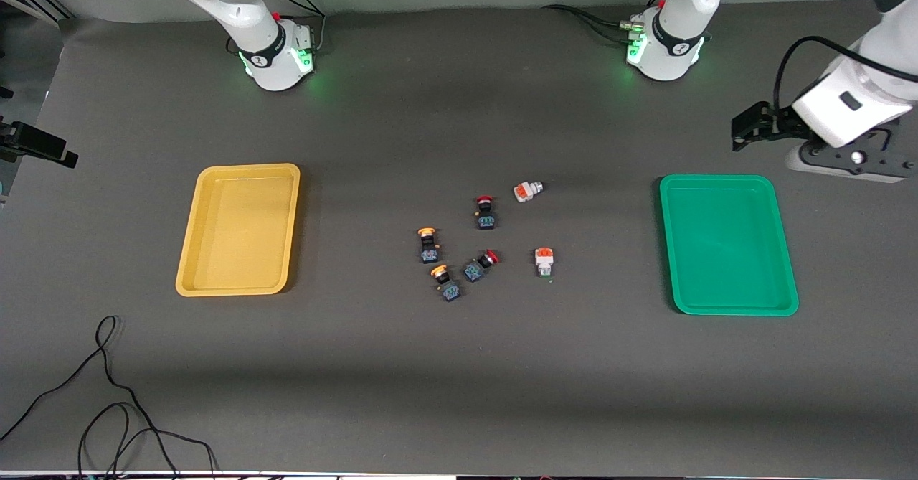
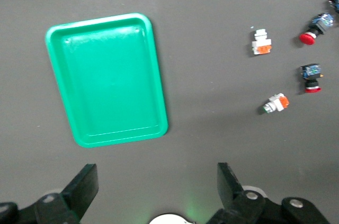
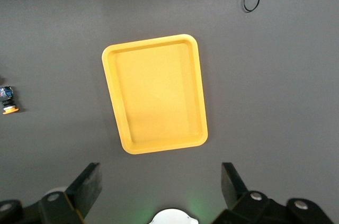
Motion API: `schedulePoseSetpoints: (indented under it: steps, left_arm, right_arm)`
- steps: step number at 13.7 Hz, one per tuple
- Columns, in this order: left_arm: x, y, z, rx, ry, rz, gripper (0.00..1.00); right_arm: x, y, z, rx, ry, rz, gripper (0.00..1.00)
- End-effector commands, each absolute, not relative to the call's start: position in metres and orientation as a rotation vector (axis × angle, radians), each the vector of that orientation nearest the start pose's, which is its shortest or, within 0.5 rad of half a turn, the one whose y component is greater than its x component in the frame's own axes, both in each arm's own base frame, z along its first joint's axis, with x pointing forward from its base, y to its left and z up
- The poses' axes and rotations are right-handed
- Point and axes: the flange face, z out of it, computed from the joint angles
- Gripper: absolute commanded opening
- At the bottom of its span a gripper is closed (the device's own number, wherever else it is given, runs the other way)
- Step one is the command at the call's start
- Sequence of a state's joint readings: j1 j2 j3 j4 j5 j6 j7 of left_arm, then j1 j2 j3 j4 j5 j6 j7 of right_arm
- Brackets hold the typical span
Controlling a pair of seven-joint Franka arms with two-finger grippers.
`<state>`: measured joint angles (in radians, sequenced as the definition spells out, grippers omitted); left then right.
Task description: Place green and yellow buttons in trays
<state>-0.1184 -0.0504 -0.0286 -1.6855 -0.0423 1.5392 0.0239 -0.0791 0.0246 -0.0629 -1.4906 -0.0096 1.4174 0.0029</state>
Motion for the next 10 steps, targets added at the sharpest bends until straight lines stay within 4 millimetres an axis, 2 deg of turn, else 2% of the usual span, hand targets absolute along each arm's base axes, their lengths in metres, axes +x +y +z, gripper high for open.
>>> schedulePoseSetpoints:
  steps: [1,5,9,10]
  left_arm:
    - [0.517,-0.112,0.586,-3.174,0.325,0.168,1.00]
    - [0.507,-0.155,0.575,-3.159,0.395,0.183,1.00]
    - [0.489,-0.216,0.559,-3.136,0.536,0.169,1.00]
    - [0.482,-0.232,0.554,-3.146,0.507,0.177,1.00]
  right_arm:
    - [0.542,-0.077,0.639,-3.143,0.196,0.154,1.00]
    - [0.542,-0.076,0.639,-3.143,0.194,0.156,1.00]
    - [0.545,-0.058,0.638,-3.147,0.160,0.161,1.00]
    - [0.545,-0.056,0.638,-3.147,0.155,0.161,1.00]
